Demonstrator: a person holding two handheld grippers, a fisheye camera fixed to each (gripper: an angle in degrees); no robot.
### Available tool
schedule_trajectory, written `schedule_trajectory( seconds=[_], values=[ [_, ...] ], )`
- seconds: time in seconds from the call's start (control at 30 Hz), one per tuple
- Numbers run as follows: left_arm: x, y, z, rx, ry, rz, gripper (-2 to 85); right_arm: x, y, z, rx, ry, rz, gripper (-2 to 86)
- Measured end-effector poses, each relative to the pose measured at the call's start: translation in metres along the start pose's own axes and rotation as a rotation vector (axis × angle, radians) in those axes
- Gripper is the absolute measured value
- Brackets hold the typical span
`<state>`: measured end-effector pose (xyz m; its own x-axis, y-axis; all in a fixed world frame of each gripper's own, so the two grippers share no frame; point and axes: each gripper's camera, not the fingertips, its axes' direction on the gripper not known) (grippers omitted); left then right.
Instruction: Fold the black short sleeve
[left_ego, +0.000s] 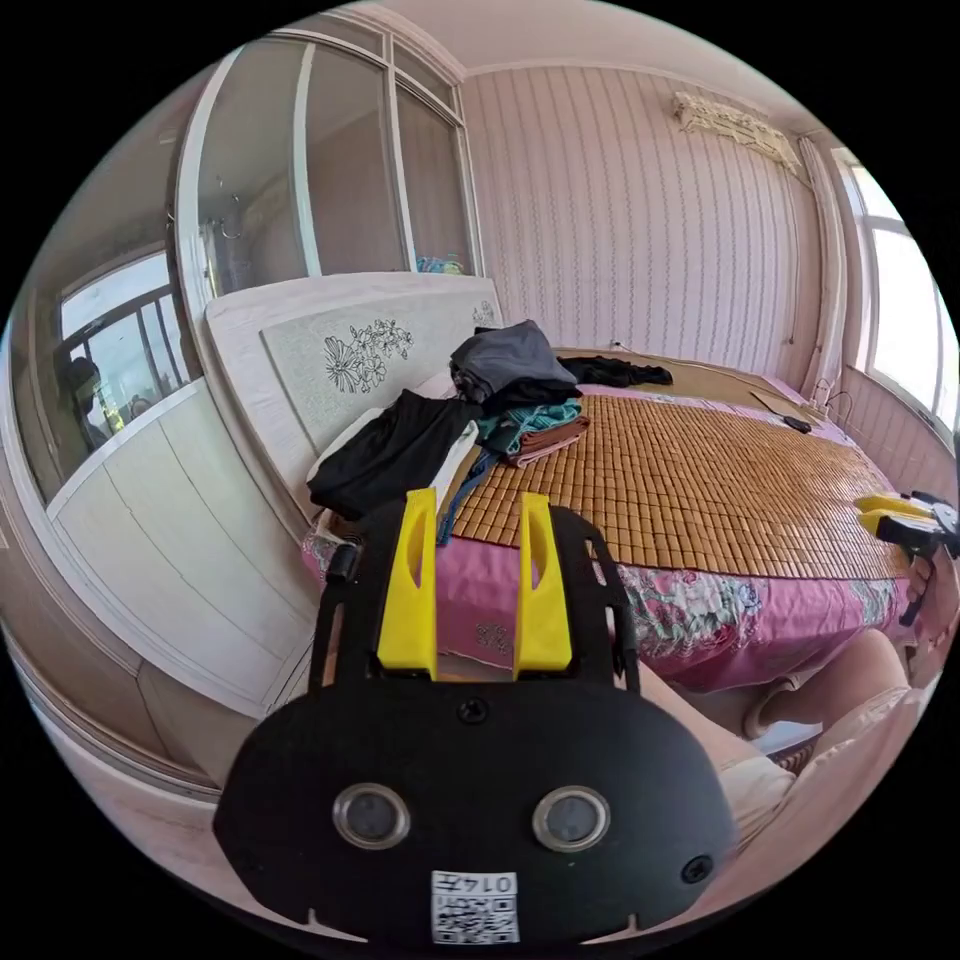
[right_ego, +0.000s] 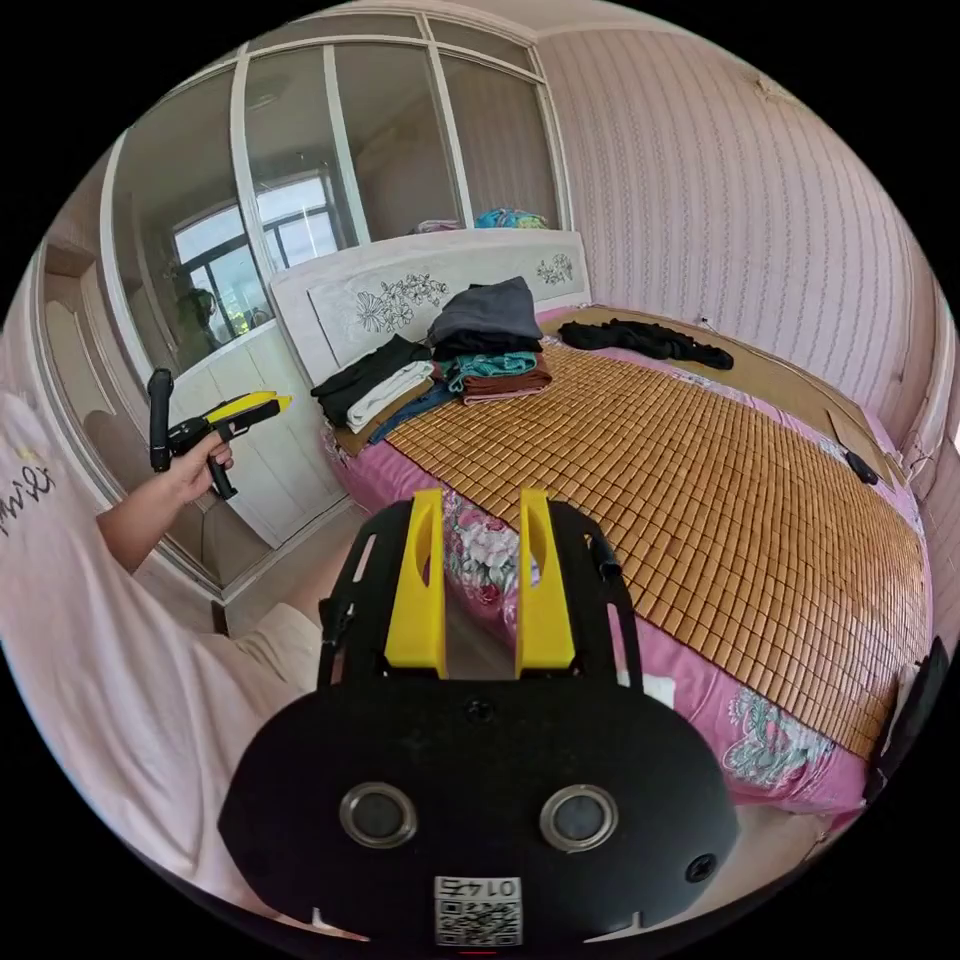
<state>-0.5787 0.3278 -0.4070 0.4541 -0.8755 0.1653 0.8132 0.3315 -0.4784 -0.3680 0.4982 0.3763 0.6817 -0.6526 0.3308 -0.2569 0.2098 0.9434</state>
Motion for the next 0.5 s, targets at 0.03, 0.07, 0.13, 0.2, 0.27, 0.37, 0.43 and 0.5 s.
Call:
schedule_trajectory(
  seconds=[0.03,0.07,0.13,0.2,0.27,0.37,0.43,0.5],
  values=[
    [-0.010,0.000,0.002,-0.004,-0.011,-0.005,12.2,-0.006,-0.007,0.009,-0.010,-0.003,-0.015,11.3],
    [-0.029,0.001,0.007,-0.014,-0.030,-0.014,12.3,-0.017,-0.020,0.028,-0.027,-0.018,-0.048,11.6],
    [-0.059,0.002,0.017,-0.040,-0.052,-0.030,12.3,-0.035,-0.041,0.057,-0.048,-0.055,-0.103,12.2],
    [-0.098,0.004,0.031,-0.062,-0.063,-0.064,12.3,-0.060,-0.071,0.095,-0.073,-0.107,-0.182,13.0],
    [-0.125,0.005,0.045,-0.083,-0.074,-0.080,12.4,-0.079,-0.094,0.123,-0.090,-0.145,-0.241,13.3],
    [-0.163,0.006,0.076,-0.130,-0.077,-0.087,12.7,-0.112,-0.135,0.171,-0.116,-0.196,-0.344,13.5],
    [-0.184,0.005,0.095,-0.149,-0.056,-0.103,13.1,-0.132,-0.160,0.199,-0.129,-0.212,-0.407,13.5],
    [-0.210,0.003,0.122,-0.173,-0.028,-0.121,13.5,-0.159,-0.194,0.238,-0.146,-0.232,-0.496,13.5]
  ],
)
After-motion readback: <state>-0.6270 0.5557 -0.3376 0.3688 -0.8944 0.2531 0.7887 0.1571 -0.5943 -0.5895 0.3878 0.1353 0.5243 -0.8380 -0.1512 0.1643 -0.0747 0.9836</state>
